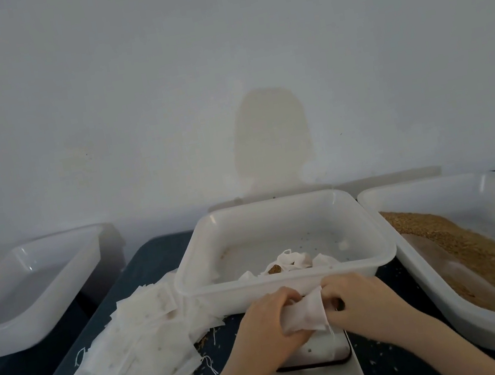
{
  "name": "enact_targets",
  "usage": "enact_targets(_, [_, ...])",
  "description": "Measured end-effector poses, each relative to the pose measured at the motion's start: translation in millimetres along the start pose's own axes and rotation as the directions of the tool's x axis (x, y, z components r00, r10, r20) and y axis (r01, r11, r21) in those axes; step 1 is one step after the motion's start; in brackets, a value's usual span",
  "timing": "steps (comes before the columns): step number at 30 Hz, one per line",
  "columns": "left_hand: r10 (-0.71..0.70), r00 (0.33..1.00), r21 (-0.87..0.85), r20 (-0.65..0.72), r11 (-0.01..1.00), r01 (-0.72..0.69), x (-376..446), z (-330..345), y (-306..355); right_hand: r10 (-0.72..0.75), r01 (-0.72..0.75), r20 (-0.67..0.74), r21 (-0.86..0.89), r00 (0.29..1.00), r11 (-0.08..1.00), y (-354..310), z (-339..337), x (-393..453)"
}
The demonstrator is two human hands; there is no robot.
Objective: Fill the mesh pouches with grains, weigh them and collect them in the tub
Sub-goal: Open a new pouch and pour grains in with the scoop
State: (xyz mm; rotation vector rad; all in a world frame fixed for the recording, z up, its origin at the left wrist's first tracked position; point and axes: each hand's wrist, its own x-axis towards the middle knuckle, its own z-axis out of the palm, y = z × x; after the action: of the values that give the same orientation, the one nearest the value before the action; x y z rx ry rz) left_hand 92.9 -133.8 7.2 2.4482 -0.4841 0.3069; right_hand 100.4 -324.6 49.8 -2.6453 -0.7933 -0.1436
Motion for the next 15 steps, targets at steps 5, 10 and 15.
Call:
enact_targets(5, [-0.038, 0.999, -0.030, 0.013, 0.999, 0.038, 1, 5, -12, -0.033, 0.033, -0.009, 0.010, 0.999, 0.999, 0, -4, -4])
enact_targets(10, [-0.078, 0.997, -0.152, -0.020, 0.986, 0.074, 2, 15, -14, -0.054, 0.054, -0.005, -0.025, 0.999, 0.998, 7, -3, -7])
enact_targets(15, [-0.136, 0.986, -0.369, -0.099, 0.925, 0.090, -4, 23, -14, -0.040, 0.043, -0.027, 0.119, 0.999, 0.992, 12, -7, -12])
